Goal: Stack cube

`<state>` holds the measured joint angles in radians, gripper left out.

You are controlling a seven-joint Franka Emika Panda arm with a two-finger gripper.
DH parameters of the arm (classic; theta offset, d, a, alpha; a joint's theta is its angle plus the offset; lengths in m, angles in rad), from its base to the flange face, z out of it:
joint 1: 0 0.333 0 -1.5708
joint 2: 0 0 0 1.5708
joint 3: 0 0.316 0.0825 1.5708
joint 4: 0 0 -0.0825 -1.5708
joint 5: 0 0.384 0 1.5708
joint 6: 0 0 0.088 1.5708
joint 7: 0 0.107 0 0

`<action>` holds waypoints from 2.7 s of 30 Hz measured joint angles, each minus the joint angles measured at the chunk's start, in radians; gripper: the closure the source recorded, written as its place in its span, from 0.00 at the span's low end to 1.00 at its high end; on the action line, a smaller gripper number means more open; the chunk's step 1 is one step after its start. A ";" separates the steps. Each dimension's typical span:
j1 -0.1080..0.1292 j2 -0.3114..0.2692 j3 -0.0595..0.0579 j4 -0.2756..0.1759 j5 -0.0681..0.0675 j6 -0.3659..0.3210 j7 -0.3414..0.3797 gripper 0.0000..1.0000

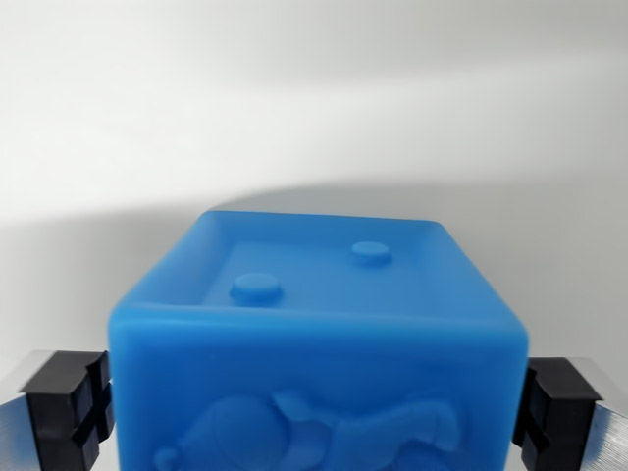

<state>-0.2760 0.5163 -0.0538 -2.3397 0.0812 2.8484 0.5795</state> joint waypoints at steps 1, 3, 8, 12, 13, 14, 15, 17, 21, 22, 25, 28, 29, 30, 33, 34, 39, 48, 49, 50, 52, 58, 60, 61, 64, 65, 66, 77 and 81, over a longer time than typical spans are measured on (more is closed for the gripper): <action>0.000 0.000 0.000 0.000 0.000 0.000 0.000 1.00; 0.000 0.000 0.000 0.000 0.000 0.000 0.000 1.00; 0.000 0.000 0.000 0.000 0.000 0.000 0.000 1.00; 0.000 0.000 0.000 0.000 0.000 0.000 0.000 1.00; 0.000 0.000 0.000 0.001 0.000 0.000 0.000 1.00; 0.000 0.000 0.000 0.001 0.000 0.000 0.000 1.00; 0.000 0.000 0.000 0.001 0.000 0.000 0.000 1.00; 0.000 0.000 0.000 0.001 0.000 0.000 0.000 1.00; 0.000 0.000 0.000 0.001 0.000 0.000 0.000 1.00; 0.000 0.000 0.000 0.001 0.000 0.000 0.000 1.00; 0.000 0.000 0.000 0.001 0.000 0.000 0.000 1.00; 0.000 0.000 0.000 0.001 0.000 0.000 0.000 1.00; 0.000 0.000 0.000 0.001 0.000 0.000 0.000 1.00; 0.000 0.000 0.000 0.001 0.000 0.000 0.000 1.00; 0.000 0.000 0.000 0.001 0.000 0.000 0.000 1.00; 0.000 -0.001 0.000 0.001 0.000 -0.001 0.000 1.00; 0.000 -0.009 -0.001 -0.002 0.000 -0.005 0.000 1.00; 0.003 -0.051 -0.004 -0.013 -0.001 -0.033 0.001 1.00; 0.003 -0.057 -0.005 -0.015 -0.001 -0.037 0.002 1.00; 0.004 -0.063 -0.006 -0.017 -0.001 -0.042 0.002 1.00; 0.006 -0.076 -0.008 -0.020 -0.002 -0.051 0.002 1.00; 0.012 -0.116 -0.015 -0.028 -0.005 -0.082 0.004 1.00; 0.014 -0.134 -0.018 -0.032 -0.007 -0.095 0.005 1.00; 0.015 -0.138 -0.018 -0.033 -0.008 -0.098 0.006 1.00; 0.016 -0.163 -0.021 -0.037 -0.011 -0.117 0.008 1.00; 0.017 -0.171 -0.022 -0.038 -0.012 -0.124 0.008 1.00; 0.018 -0.179 -0.023 -0.040 -0.014 -0.131 0.009 1.00; 0.042 -0.231 -0.030 -0.054 -0.022 -0.168 0.058 1.00; 0.055 -0.239 -0.031 -0.062 -0.024 -0.171 0.087 1.00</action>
<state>-0.2207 0.2768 -0.0843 -2.4017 0.0573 2.6779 0.6667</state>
